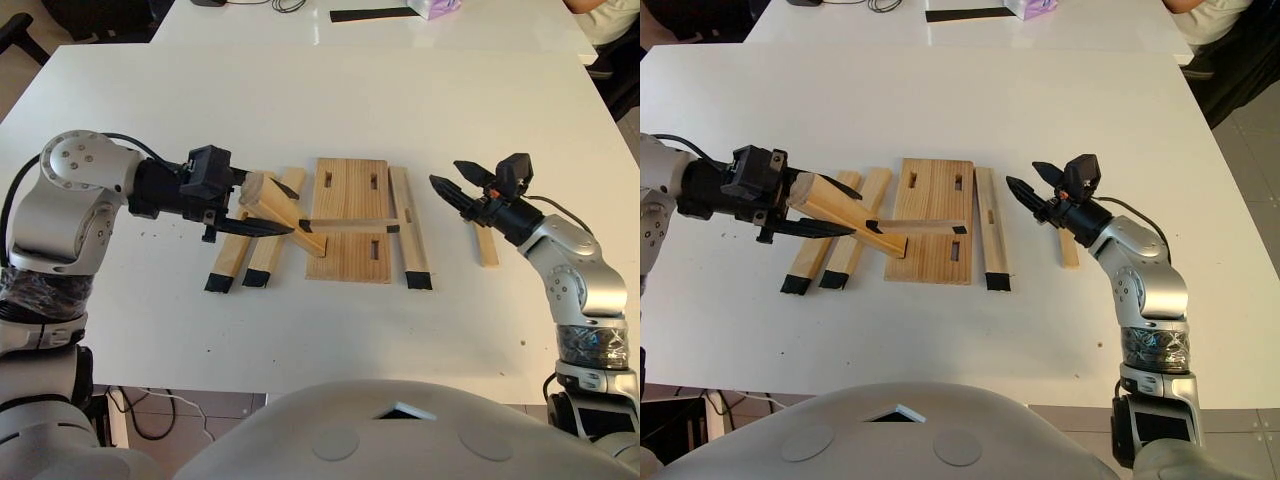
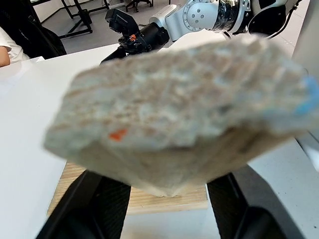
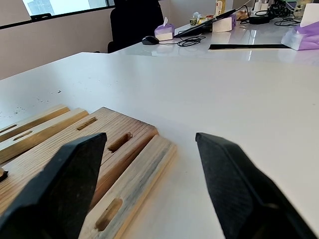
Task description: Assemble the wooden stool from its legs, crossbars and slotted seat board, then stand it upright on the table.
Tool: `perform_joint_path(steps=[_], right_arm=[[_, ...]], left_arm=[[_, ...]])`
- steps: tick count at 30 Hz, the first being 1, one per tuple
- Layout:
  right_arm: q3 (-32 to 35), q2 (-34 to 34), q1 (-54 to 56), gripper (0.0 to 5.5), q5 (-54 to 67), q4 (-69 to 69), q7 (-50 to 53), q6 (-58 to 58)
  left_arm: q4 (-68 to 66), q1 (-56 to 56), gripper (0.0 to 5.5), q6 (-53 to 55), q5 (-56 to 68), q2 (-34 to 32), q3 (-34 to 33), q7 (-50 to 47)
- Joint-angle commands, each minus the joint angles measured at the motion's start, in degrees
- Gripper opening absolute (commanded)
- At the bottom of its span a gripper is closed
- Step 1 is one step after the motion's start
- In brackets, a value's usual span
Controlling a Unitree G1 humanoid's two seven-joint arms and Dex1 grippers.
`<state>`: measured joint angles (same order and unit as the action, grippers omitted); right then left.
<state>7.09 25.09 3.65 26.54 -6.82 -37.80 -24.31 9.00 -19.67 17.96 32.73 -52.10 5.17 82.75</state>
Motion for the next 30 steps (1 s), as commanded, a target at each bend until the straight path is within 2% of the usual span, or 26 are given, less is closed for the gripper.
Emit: perform_joint_path(steps=[1,6,13,18,22,28,30], right_arm=[[0.7,-0.1,1.4,3.30,-1.3,3.0,0.9,1.6],[1.5,-0.1,2.4,3.30,-1.3,5.5,1.1,2.9],[2.8,-0.4,-1.7,3.30,-1.1,2.3,2.9,3.2],[3.6,0.3,-1.6,3.30,-0.7,1.9,3.3,2.8],[3.7,0.7,-1.6,3.30,-1.1,1.9,3.2,3.2],[5.7,2.3,0.9,3.30,-1.3,4.2,3.1,3.5],[6.3,2.9,1.2,3.30,-1.0,4.1,3.1,3.2]], left_arm=[[-0.2,-1.0,2.90,3.7,0.9,0.6,-1.1,-1.6],[1.7,1.1,3.58,5.4,2.1,-1.2,-4.8,-1.5],[-0.3,6.3,3.58,5.7,1.5,-6.5,-9.2,2.6],[-6.4,14.3,3.58,1.0,-3.8,-7.6,-12.4,0.4],[-15.4,15.7,3.58,-0.7,-12.3,-1.9,-14.4,-17.1],[-2.8,22.9,3.58,12.8,-11.0,10.6,-17.7,-39.3],[2.0,25.2,3.58,16.8,-9.6,13.3,-18.8,-43.2]])
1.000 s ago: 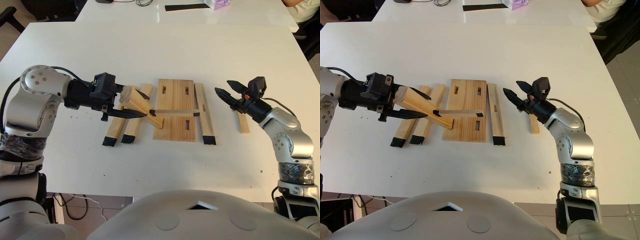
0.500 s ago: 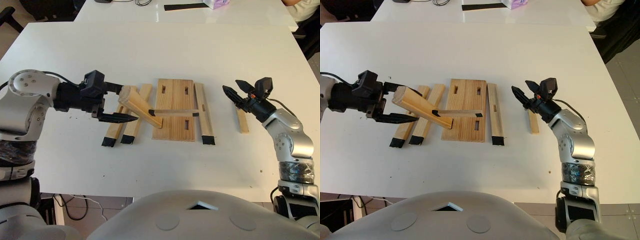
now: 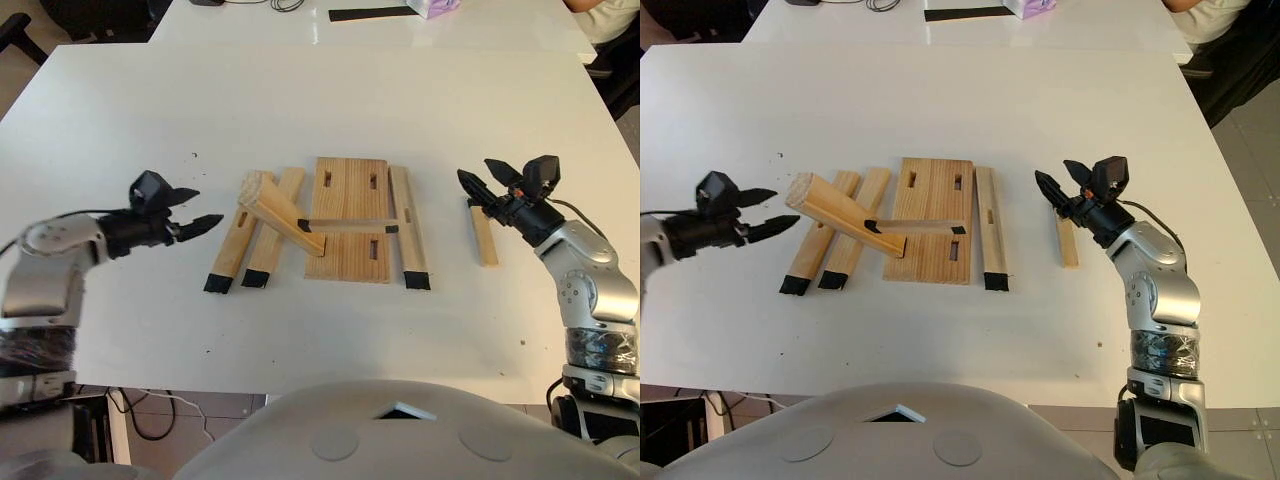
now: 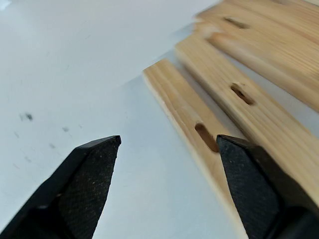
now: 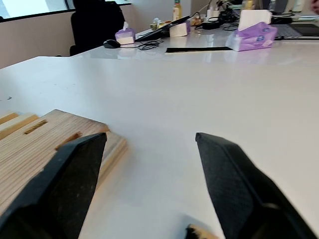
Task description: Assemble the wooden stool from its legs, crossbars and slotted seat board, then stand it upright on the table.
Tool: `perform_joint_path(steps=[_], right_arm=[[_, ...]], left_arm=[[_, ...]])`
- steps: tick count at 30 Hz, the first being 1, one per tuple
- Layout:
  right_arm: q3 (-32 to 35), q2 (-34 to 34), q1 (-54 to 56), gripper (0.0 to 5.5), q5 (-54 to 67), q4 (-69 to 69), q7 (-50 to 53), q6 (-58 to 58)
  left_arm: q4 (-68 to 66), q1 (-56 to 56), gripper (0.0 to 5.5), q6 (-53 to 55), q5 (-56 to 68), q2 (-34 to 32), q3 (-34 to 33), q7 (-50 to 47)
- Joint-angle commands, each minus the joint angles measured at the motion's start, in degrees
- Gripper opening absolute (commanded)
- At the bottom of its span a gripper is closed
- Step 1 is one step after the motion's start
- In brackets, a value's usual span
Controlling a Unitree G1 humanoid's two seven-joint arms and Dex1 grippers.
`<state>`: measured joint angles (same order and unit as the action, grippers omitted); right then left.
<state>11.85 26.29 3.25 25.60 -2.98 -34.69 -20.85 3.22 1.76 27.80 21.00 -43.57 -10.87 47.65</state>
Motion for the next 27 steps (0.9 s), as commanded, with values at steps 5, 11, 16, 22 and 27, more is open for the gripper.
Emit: perform_joint_path(steps=[5,11,16,22,27], right_arm=[[1.6,2.0,0.9,3.30,0.0,-0.1,-0.2,-0.9],[0.9,1.1,0.5,3.30,0.1,-0.8,0.1,-1.2],[0.9,0.9,-0.2,3.30,0.0,-1.3,0.3,-1.2],[1.0,0.5,-1.4,3.30,0.3,-2.4,0.8,-1.5],[1.2,0.1,-2.8,3.30,0.6,-4.0,1.3,-1.8]], left_arm=[[14.2,7.3,3.58,12.7,3.9,6.1,-4.3,-11.7],[16.2,9.1,3.58,13.3,3.3,7.2,-1.6,-12.5],[16.6,10.8,3.58,13.3,2.8,7.3,-0.8,-12.6],[15.8,13.5,3.58,12.3,1.4,5.9,-0.3,-11.4],[16.1,16.3,3.37,12.8,-0.1,4.8,0.6,-11.3]])
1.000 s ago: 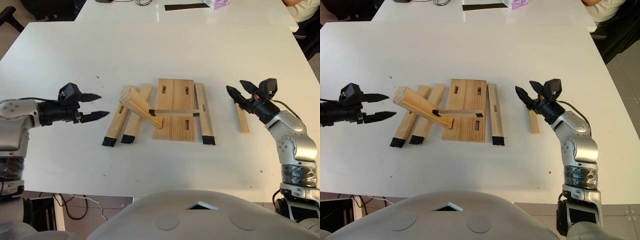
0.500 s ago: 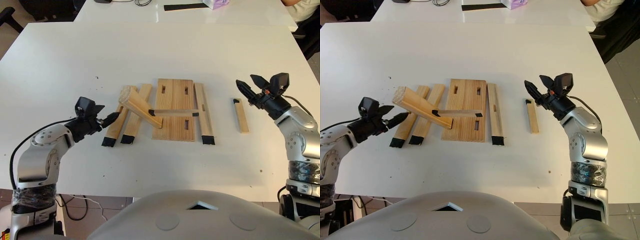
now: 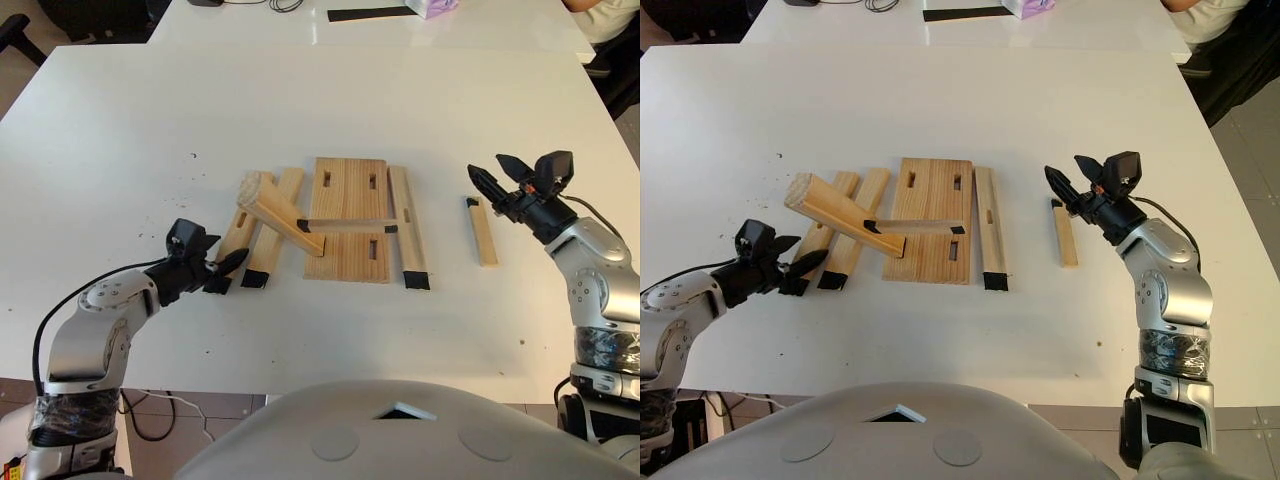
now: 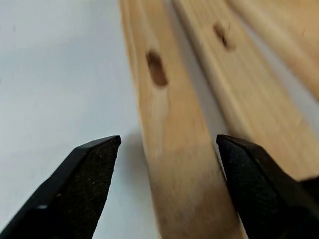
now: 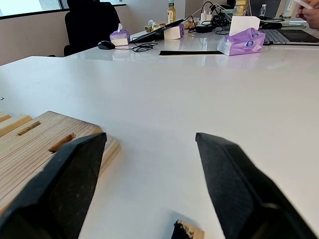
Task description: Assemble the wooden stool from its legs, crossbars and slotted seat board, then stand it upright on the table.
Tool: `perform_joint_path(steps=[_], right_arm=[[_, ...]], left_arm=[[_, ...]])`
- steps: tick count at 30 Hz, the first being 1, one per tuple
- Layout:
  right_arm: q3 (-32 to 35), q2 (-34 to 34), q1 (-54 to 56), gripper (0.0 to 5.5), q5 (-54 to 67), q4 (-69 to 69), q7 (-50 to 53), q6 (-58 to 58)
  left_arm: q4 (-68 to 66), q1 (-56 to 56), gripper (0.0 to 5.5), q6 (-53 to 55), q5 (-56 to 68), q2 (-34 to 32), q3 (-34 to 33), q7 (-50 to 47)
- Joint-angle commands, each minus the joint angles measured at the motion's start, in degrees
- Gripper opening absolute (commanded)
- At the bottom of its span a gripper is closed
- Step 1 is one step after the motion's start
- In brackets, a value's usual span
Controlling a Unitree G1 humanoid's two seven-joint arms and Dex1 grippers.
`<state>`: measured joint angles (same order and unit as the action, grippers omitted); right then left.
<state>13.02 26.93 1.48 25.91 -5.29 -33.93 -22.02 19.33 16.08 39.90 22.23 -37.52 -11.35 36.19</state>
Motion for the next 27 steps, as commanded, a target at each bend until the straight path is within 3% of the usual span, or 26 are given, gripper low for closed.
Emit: perform_joint_path(steps=[1,8,16,21,27], right_arm=[[0.0,-0.7,-1.2,3.30,0.4,-2.0,0.7,-0.7],[-0.2,-1.5,-2.2,3.30,0.5,-3.5,1.5,-1.0],[0.7,-1.0,1.1,3.30,0.8,-1.9,3.1,-3.1],[0.5,0.8,10.9,3.30,-0.1,-1.5,4.4,-3.8],[-11.5,4.1,28.0,3.30,-9.2,-2.2,1.7,-3.6]], left_arm=[[0.4,2.7,3.15,1.1,-1.4,-1.4,1.2,0.1],[-0.1,2.7,2.02,2.2,-2.3,-2.3,2.3,-0.3],[-4.4,-2.3,1.99,1.4,-2.2,-1.1,1.2,-2.2],[-12.8,-21.2,1.99,0.5,3.9,0.4,-7.3,-4.4],[-16.1,-44.1,1.99,-0.9,13.0,8.1,-10.0,-7.4]])
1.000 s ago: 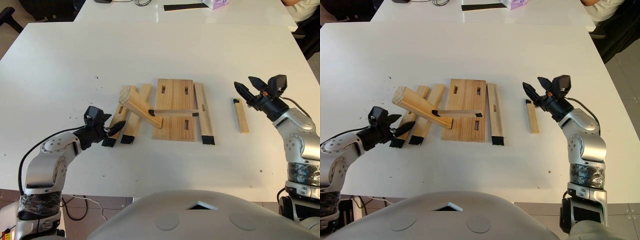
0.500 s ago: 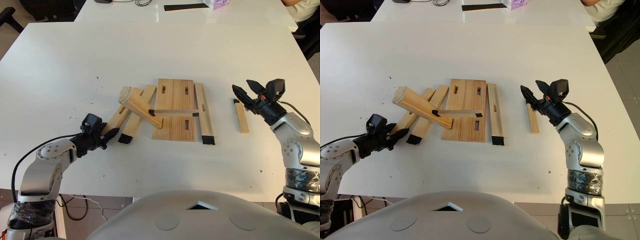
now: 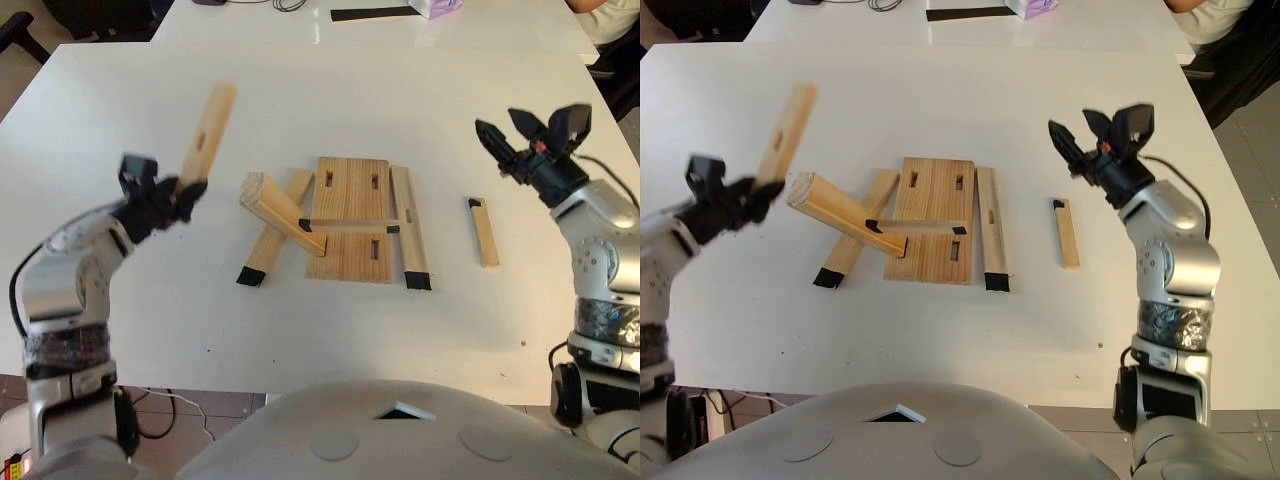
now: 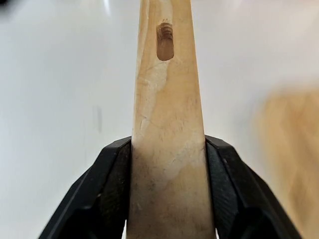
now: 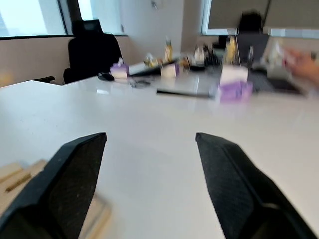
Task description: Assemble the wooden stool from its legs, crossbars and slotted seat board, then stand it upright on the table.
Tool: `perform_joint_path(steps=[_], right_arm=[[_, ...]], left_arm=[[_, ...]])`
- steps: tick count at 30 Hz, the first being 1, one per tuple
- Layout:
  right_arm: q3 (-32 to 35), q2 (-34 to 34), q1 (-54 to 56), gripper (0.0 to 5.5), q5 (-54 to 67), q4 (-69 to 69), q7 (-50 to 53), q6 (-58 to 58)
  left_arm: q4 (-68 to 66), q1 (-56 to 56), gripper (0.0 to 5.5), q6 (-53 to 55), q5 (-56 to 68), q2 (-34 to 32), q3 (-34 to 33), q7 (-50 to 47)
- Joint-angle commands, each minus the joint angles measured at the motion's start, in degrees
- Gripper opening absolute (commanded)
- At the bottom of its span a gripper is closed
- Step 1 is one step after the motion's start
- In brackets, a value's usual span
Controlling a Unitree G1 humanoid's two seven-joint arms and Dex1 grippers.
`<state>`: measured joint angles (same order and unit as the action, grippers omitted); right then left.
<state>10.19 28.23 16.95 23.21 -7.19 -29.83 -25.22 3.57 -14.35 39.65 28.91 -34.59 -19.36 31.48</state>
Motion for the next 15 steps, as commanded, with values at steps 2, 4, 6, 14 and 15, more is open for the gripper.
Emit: perform_joint_path(steps=[2,4,6,14,15], right_arm=[[-10.7,1.1,22.0,3.30,-8.9,4.5,-1.3,-0.3],[-8.5,-2.1,31.1,3.30,-7.6,10.1,2.2,-1.6],[-6.0,-4.5,36.4,3.30,-5.1,13.1,3.1,-0.6],[0.2,-8.9,45.1,3.30,17.2,16.0,-7.1,-22.0],[0.5,-8.6,46.4,3.30,19.5,16.4,-8.9,-24.1]], left_arm=[[0.8,-18.8,1.99,-0.6,9.9,7.9,-3.1,-4.4],[1.3,-23.4,1.99,-0.4,13.6,10.1,-3.8,-5.5],[2.2,-26.4,1.99,-0.7,15.8,11.4,-3.1,-5.3],[8.3,-26.7,1.99,3.8,26.9,9.6,-0.1,4.3],[8.7,-26.2,1.99,4.3,27.7,8.9,0.2,5.8]])
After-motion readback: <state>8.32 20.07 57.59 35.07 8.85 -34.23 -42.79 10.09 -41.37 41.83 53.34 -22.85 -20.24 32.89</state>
